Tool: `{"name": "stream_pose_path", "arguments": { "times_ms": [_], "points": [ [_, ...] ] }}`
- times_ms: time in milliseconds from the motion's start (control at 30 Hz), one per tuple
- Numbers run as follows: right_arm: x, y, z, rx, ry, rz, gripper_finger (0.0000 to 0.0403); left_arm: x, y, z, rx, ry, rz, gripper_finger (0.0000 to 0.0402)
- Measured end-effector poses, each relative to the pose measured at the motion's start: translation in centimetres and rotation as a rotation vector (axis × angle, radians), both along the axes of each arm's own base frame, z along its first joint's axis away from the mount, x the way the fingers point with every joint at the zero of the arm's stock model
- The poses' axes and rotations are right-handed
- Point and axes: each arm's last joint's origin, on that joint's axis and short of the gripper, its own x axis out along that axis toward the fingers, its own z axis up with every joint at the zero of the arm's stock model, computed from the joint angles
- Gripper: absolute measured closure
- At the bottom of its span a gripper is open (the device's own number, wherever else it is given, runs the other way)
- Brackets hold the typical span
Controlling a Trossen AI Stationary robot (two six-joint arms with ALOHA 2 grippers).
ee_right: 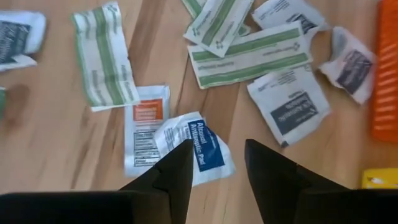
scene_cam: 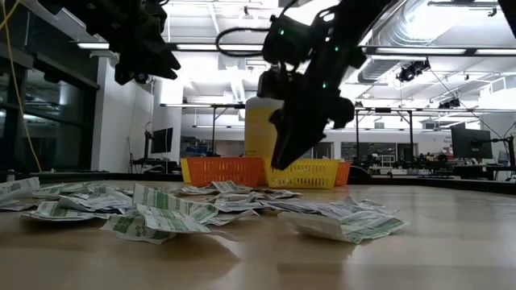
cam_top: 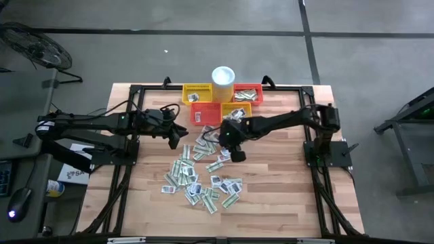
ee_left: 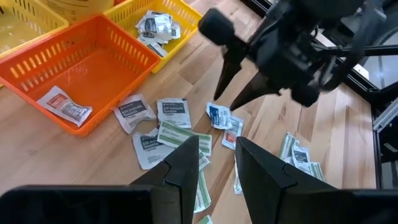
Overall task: Pick & Place First Aid Supplies
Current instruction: Put the blue alcohol pad into the top yellow basket
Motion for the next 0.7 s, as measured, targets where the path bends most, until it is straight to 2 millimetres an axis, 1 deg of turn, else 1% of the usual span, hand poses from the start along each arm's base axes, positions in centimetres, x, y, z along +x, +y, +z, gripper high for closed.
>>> {"name": "stream_pose_path", "arguments": {
  "times_ms": [133, 533, 700],
  "points": [
    [0.4, 0.0, -1.2, -0.010, 0.016, 0.021, 0.0265, 0.0, 0.0, 0.0, 0.000, 0.002, 0.001, 0.0296],
    [0.8, -0.2, -3.2, -0.006, 0.048, 0.017, 0.0265, -0.1, 0.0, -0.1, -0.001, 0.015, 0.001, 0.0296],
    [0.9, -0.2, -3.7, 0.022, 0.061, -0.014, 0.0270, -0.1, 0.0, -0.2, -0.001, 0.021, 0.001, 0.0296]
  ]
}}
